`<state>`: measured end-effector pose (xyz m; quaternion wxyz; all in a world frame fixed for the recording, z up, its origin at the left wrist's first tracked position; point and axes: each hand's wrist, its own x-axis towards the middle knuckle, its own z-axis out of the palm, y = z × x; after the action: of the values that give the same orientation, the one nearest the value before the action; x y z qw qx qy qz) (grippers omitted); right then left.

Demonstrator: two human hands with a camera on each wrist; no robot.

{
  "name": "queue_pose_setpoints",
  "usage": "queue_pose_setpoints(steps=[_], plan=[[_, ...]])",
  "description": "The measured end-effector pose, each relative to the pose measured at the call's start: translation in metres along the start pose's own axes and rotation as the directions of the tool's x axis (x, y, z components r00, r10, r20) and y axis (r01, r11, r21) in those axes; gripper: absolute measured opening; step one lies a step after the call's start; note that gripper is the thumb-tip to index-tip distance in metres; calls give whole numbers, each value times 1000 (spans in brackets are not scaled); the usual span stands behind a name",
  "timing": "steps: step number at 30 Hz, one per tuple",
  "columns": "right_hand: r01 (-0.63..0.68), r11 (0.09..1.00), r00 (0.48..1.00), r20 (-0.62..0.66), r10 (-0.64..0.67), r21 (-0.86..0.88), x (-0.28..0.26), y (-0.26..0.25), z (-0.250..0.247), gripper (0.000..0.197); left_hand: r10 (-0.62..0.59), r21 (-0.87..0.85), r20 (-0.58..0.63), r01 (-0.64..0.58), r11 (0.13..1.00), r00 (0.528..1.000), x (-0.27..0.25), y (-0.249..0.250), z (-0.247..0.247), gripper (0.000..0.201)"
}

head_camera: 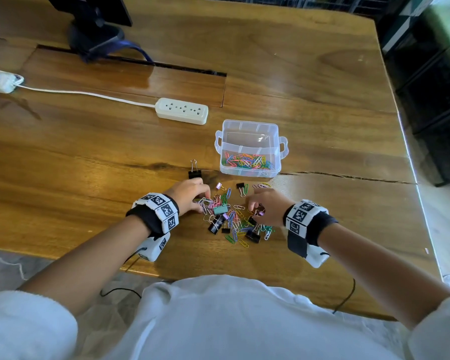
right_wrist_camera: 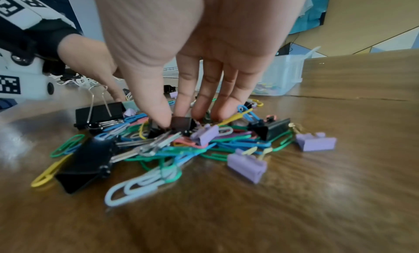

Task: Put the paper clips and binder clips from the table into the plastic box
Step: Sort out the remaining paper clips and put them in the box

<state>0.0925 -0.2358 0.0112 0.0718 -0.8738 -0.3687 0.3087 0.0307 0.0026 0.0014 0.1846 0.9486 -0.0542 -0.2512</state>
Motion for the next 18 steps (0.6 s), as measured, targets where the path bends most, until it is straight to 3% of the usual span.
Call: queue_pose_setpoints(steps=[7,14,18], plan=[[16,999,998,-59,-14,32,6,-9,-1,25,-4,25,17,3,1000,1000,-3,4,2,28],[-55,996,998,-19,54,-64,16,-37,12,101,-13,59,25,11,998,1000,-5,8,1,26],[-87,994,994,-78,81,-71,14,-43,23,104,-3,103,25,1,995,1000,-4,10,0,25]])
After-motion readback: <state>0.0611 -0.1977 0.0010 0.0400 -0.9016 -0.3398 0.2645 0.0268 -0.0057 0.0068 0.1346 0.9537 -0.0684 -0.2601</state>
